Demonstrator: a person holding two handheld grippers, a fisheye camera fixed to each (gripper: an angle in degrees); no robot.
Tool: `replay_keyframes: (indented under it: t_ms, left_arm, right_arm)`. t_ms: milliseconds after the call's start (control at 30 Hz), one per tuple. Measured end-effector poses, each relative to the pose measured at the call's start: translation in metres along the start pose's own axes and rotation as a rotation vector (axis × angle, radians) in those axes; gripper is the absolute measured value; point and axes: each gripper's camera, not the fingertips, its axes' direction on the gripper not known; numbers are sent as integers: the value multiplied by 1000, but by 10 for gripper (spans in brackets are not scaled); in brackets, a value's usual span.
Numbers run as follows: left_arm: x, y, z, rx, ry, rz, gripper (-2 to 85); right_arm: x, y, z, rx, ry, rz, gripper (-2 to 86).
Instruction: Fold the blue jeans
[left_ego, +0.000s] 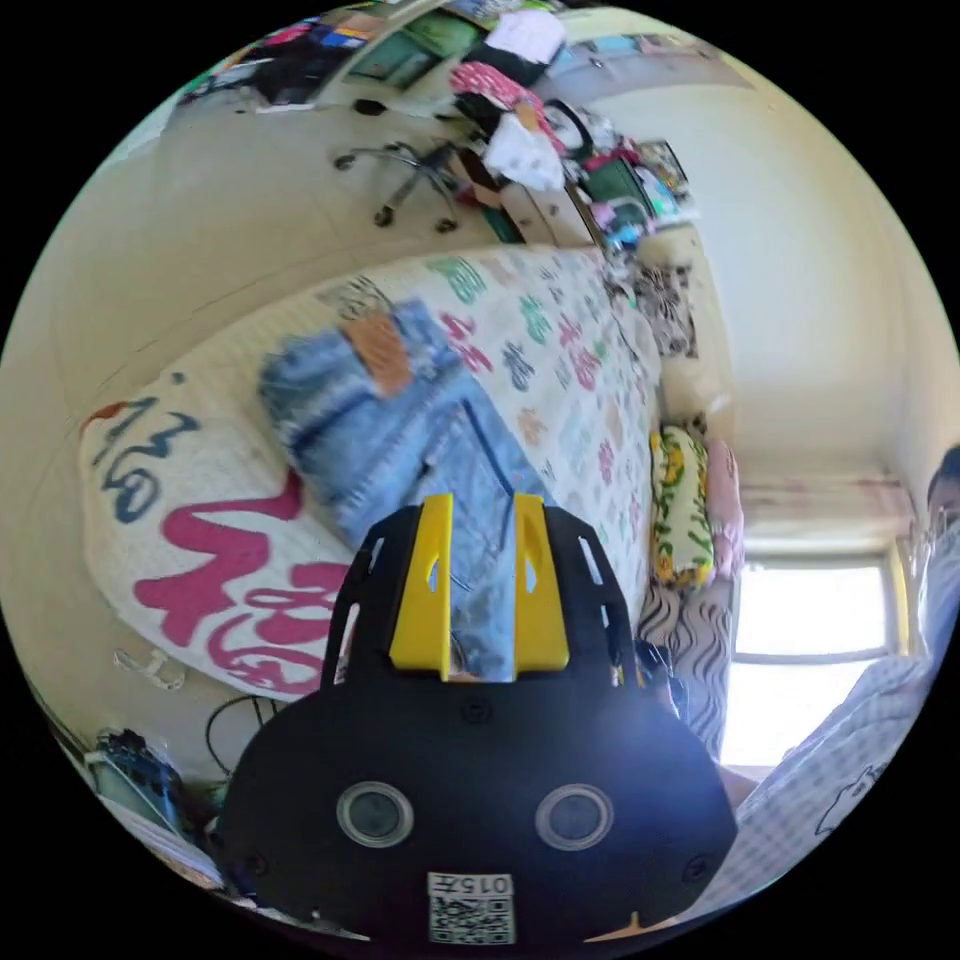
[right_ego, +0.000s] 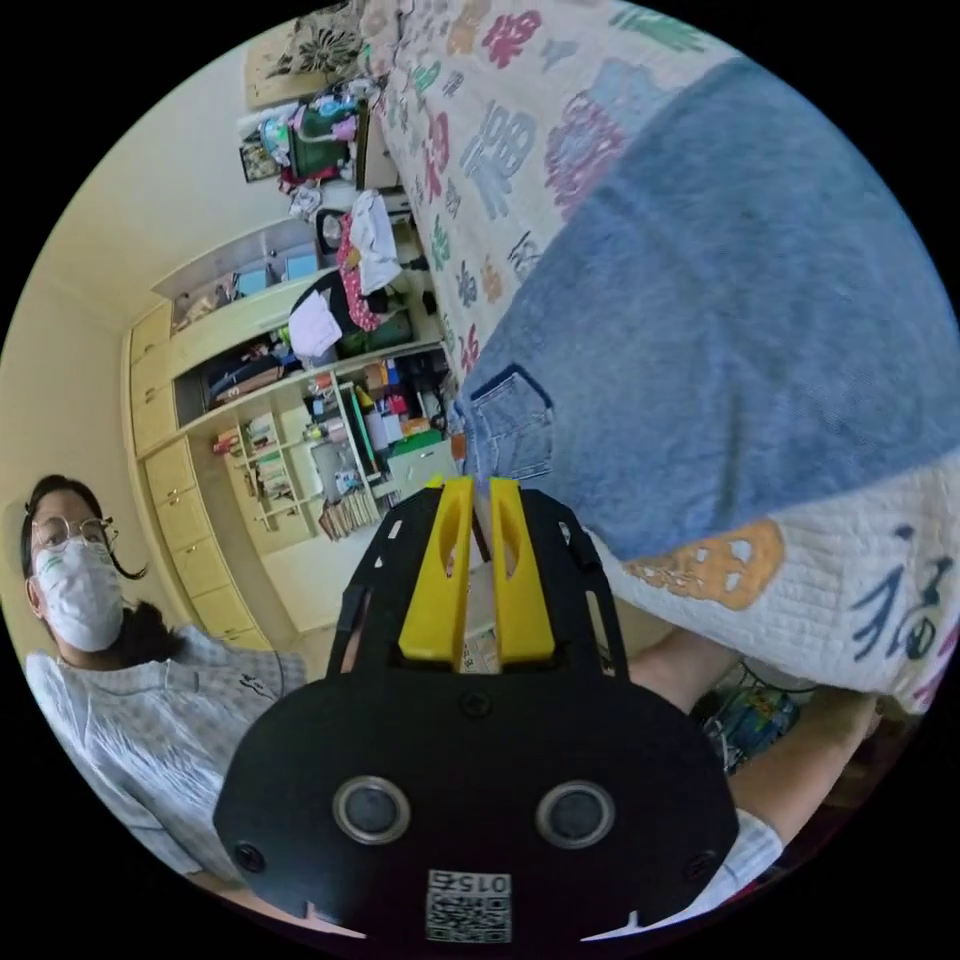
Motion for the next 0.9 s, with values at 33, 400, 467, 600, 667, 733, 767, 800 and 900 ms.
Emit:
replay_keyframes:
  t_ms: [33,400,467,600,667,733,767,800,900]
  left_arm:
    - [10,5,12,-32,8,22,96]
    - [276,141,300,-621,180,773,122]
    - [317,157,346,-680,160,892,125]
    - [399,192,454,-776,52,1114,129]
    - [425,210,499,-841,1,1190,130]
    - [445,231,539,-922,-51,1273,130]
    - [456,246,561,-965,-112,1353,130]
    - [466,263,579,-992,-180,1460,129]
    - [483,300,608,-1065,-217,1632,120]
  right_arm:
    - [12,10,-24,74,2,21,52]
    - [111,95,-269,716,240,259,60]
    - [134,96,-288,742,215,298,61]
    - [178,81,-307,743,148,339,64]
    - [187,74,-306,721,205,365,64]
    - [190,73,-304,722,211,375,70]
    - [191,74,-304,727,202,372,72]
    - [192,79,-303,743,170,362,78]
    - [200,88,-301,772,77,357,81]
